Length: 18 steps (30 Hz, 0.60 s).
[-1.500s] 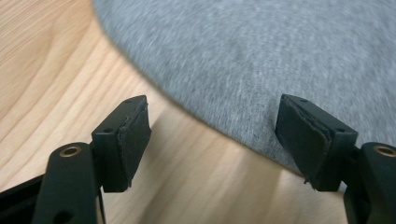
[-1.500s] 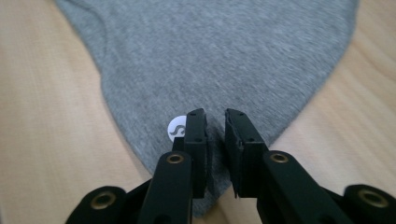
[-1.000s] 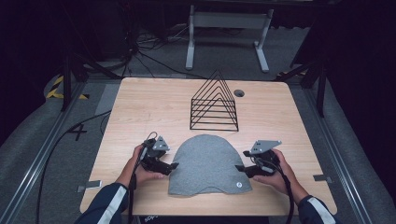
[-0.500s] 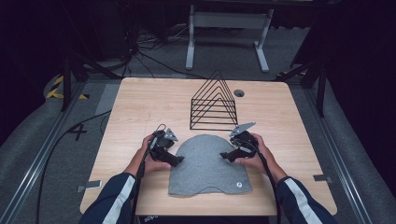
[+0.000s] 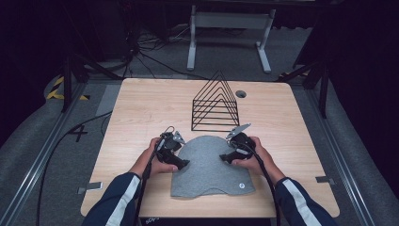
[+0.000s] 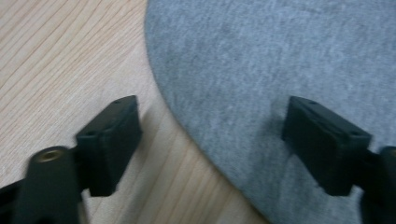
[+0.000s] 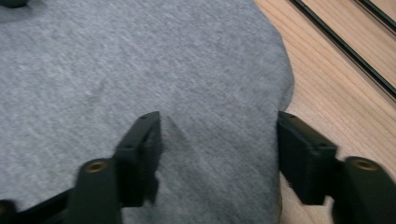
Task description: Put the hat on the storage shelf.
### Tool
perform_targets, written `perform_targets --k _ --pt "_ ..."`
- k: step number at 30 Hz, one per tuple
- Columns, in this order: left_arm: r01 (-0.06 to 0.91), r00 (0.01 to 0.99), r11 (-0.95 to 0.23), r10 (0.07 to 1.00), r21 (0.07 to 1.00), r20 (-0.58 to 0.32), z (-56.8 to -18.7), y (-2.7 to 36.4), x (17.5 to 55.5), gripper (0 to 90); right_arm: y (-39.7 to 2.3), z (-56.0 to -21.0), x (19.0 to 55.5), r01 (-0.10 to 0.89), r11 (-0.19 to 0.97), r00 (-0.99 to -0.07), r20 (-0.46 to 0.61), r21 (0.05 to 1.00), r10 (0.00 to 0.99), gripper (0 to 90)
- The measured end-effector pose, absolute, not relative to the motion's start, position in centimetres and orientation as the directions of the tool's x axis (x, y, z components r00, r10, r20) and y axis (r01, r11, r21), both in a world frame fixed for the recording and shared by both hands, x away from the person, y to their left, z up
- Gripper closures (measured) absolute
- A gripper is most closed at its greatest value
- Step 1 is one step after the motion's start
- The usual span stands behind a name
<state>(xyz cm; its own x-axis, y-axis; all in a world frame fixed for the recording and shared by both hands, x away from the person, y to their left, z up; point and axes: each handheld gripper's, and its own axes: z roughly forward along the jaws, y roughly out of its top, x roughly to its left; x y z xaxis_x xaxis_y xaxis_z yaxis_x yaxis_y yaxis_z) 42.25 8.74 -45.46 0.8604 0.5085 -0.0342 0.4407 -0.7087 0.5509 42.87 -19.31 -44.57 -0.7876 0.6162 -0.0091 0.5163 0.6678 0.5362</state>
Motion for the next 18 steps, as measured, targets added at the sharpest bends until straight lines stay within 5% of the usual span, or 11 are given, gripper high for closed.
perform_targets --k 2,10,18 --pt "0.455 0.852 -0.698 0.521 0.553 -0.044 -45.2 8.6 42.4 43.9 -19.4 -44.4 42.8 0.512 0.671 -0.796 0.003 0.537 0.605 57.0" --pt "0.458 0.863 -0.683 0.496 0.569 -0.099 -45.2 8.7 43.0 79.2 -20.3 -44.4 43.1 0.534 0.644 -0.801 0.083 0.547 0.593 82.3" --pt "0.385 0.886 -0.687 0.463 0.617 -0.038 -43.0 8.6 42.7 85.2 -21.3 -42.2 42.4 0.483 0.616 -0.807 0.044 0.622 0.589 83.6"
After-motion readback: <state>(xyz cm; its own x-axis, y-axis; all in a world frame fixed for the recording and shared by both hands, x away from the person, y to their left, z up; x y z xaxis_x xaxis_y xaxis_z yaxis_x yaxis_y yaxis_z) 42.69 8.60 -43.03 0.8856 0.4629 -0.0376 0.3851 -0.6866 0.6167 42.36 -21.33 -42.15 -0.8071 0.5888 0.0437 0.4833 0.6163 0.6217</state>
